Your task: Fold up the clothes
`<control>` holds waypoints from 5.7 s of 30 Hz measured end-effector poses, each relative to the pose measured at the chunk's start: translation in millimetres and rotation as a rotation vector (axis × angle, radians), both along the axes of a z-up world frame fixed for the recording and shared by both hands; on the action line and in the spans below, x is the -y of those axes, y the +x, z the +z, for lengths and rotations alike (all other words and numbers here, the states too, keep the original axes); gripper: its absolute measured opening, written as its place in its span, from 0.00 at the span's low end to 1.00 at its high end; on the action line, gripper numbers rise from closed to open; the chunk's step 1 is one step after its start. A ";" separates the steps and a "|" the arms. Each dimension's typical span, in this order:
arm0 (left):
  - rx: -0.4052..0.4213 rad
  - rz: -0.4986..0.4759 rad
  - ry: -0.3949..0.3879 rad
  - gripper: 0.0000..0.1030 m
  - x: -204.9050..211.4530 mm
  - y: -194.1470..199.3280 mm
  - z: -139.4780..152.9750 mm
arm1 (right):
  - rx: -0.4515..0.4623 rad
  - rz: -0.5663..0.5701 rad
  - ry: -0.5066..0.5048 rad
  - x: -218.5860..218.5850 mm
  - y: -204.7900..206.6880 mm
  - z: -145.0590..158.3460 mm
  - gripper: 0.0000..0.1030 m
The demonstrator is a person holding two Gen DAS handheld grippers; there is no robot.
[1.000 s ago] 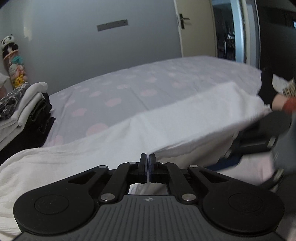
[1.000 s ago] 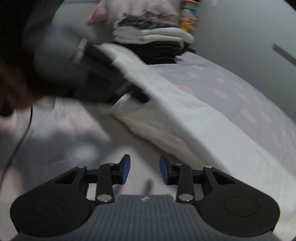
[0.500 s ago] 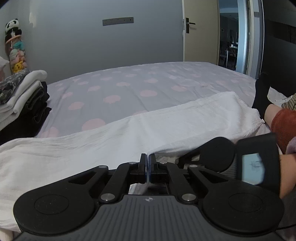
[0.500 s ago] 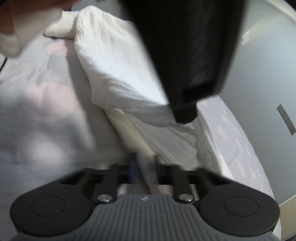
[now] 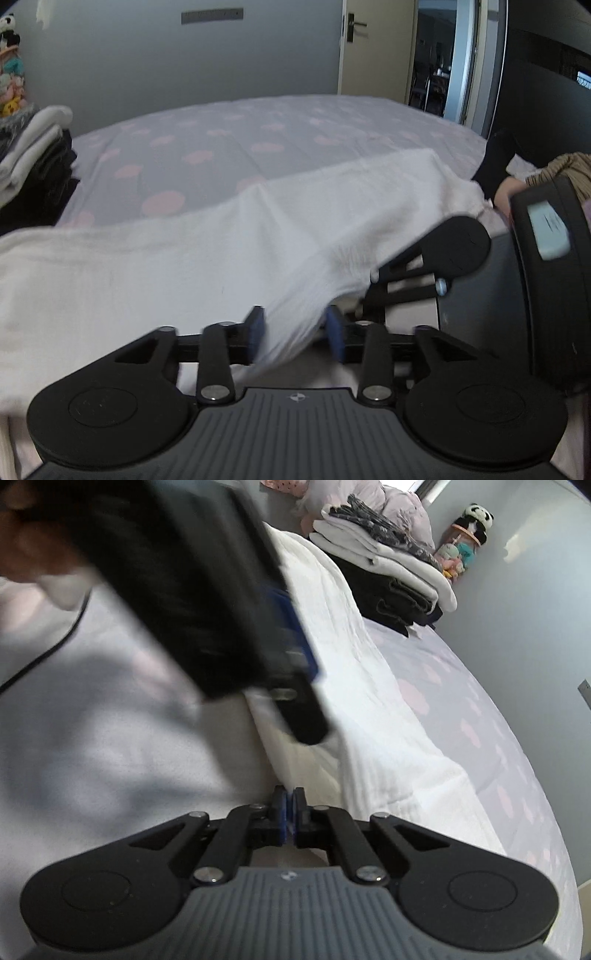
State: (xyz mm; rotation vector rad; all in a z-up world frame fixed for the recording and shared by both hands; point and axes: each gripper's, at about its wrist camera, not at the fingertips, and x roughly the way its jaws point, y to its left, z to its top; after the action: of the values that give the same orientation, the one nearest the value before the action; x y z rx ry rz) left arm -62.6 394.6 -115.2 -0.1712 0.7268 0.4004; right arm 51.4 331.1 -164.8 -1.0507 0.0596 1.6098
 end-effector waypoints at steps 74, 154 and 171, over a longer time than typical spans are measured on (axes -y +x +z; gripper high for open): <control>0.096 0.613 -0.628 0.06 -125.2 -53.5 -16.7 | -0.355 -0.157 -0.006 -53.8 -50.8 16.4 0.44; -0.201 0.462 -0.323 0.19 -56.2 -50.7 -28.8 | -0.577 -1.163 0.123 112.2 184.3 48.8 0.36; -0.211 0.452 -0.332 0.19 -60.7 -47.7 -29.6 | -0.870 -1.420 0.296 148.9 315.6 49.3 0.57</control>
State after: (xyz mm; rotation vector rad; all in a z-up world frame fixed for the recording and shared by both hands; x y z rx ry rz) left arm -110.4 455.3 -144.8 -0.6206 0.9624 0.7340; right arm 367.0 182.2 -115.4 0.1218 0.8997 0.5695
